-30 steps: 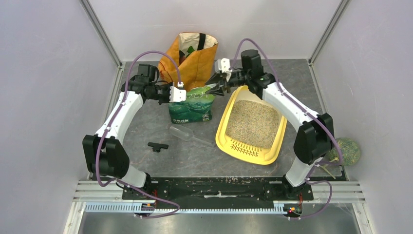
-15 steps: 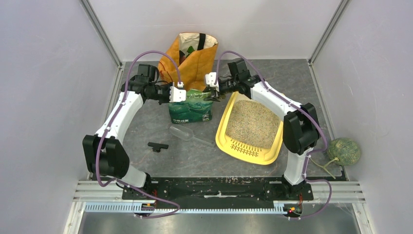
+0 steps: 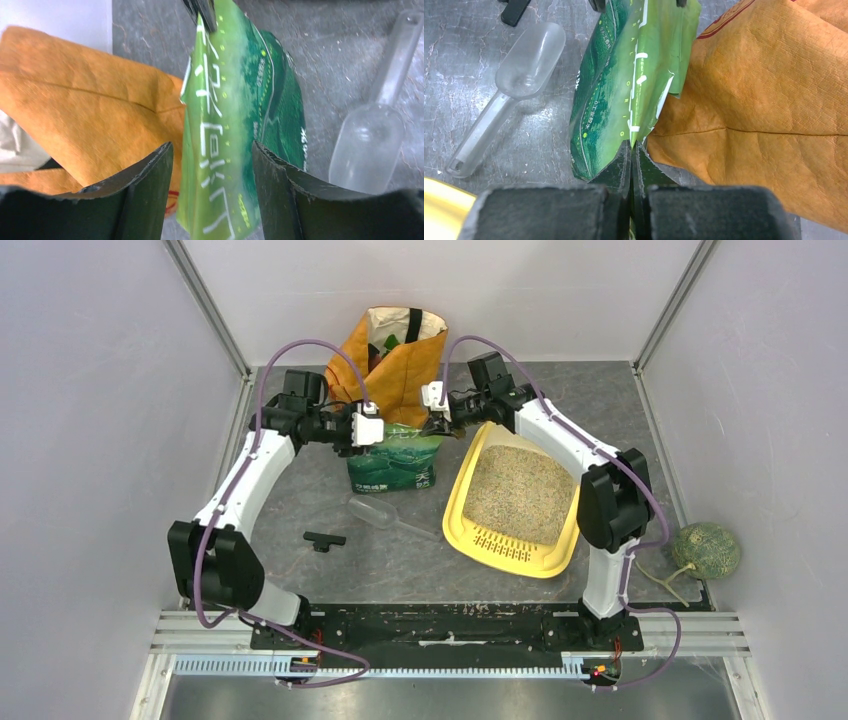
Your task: Fill the litter box with clean litter
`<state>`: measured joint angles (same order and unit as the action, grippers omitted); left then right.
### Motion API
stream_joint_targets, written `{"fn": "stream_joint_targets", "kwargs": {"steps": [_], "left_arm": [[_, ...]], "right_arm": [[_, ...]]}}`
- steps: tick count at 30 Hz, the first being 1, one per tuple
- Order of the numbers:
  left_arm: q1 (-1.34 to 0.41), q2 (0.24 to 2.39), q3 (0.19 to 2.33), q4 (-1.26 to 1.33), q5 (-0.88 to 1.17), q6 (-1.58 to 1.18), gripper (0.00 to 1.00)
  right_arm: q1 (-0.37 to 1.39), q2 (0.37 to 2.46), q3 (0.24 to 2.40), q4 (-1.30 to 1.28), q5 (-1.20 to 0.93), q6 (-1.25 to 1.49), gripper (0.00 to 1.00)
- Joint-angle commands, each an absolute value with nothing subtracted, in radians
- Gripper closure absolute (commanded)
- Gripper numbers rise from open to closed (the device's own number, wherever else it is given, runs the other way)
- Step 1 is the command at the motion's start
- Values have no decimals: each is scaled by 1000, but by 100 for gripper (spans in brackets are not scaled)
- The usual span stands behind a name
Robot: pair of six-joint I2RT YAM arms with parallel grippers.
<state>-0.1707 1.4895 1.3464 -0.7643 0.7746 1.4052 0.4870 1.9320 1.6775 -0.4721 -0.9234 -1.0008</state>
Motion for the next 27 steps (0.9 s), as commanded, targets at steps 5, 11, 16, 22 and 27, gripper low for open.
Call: {"fn": "stream_joint_targets", "kwargs": {"steps": [5, 11, 16, 22, 27], "left_arm": [[-201, 1550, 1338, -574, 812, 1272, 49], [-165, 1572, 1355, -548, 770, 1248, 65], [-127, 1592, 1407, -603, 768, 1273, 98], [-89, 1596, 1416, -511, 749, 1240, 98], [-89, 1575, 1384, -469, 734, 1256, 98]], "right_arm": [[488, 1967, 1764, -460, -976, -941, 100], [495, 2014, 1812, -341, -950, -819, 100], [497, 2031, 1827, -310, -941, -788, 100], [486, 2045, 1827, -320, -907, -777, 86], [486, 2075, 1880, -276, -890, -704, 100]]}}
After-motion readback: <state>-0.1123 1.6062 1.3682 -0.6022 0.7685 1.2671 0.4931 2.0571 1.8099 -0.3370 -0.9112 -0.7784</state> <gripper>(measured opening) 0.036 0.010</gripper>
